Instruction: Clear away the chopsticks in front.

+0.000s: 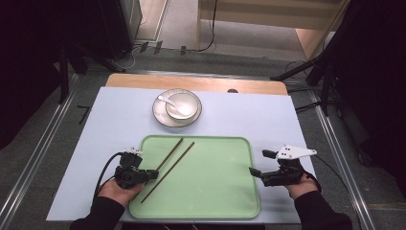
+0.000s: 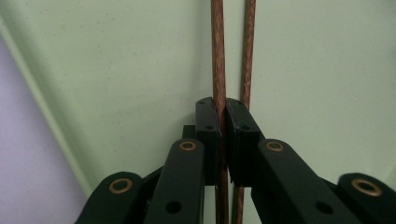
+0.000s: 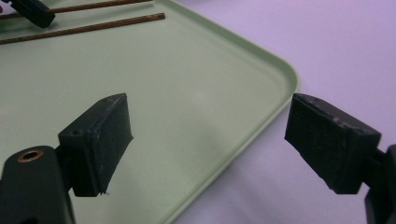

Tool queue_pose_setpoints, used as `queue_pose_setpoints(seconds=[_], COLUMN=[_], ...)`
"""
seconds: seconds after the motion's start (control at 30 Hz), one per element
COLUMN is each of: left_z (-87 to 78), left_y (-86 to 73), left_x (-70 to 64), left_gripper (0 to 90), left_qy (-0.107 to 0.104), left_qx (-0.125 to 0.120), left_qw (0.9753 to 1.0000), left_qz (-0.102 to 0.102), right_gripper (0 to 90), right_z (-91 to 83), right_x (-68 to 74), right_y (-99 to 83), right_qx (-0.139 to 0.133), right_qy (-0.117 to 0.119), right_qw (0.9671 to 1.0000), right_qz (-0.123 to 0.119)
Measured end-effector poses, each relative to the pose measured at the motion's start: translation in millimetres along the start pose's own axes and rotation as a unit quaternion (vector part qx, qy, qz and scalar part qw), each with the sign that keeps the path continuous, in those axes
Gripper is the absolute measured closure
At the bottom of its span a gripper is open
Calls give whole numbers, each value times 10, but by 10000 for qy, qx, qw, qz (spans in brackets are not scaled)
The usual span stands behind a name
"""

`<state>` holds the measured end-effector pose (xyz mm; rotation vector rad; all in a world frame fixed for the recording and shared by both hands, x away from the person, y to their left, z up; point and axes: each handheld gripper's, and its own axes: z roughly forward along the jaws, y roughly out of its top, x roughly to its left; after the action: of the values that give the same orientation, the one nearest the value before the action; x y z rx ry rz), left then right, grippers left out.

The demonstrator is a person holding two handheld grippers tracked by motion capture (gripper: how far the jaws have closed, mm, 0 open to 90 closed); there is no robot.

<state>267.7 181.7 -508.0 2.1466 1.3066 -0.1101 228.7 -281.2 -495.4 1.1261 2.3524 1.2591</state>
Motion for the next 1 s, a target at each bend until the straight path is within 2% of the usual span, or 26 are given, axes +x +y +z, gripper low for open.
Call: queue_pose_setpoints(seconds=[0.23,0.33,0.47,0.7,0.87,1.0], left_z=[51,43,30,16,1,-18], left_y=[27,7,-18,-17,30,77], left_x=[-37,-74,-91,-76,-44,-57], left_gripper=[856,841,829,802,730,596], left_qy=[-24,58,57,-32,-5,10], left_qx=[-89,-67,-34,3,-35,-189], left_qw=[10000,9999,9999,10000,10000,9995], left_qz=[-2,73,81,-21,-2,247], right_gripper=[152,152,152,152,152,152], right_z=[0,-2,-1,-1,-2,-1], right_x=[1,2,0,2,2,2], right_y=[-2,-3,-6,-5,-5,-6], right_qx=[8,6,-4,13,8,17], right_qy=[1,4,-4,-2,5,2], right_qw=[10000,10000,10000,10000,10000,10000], right_qz=[-8,-14,-5,-15,-17,-21])
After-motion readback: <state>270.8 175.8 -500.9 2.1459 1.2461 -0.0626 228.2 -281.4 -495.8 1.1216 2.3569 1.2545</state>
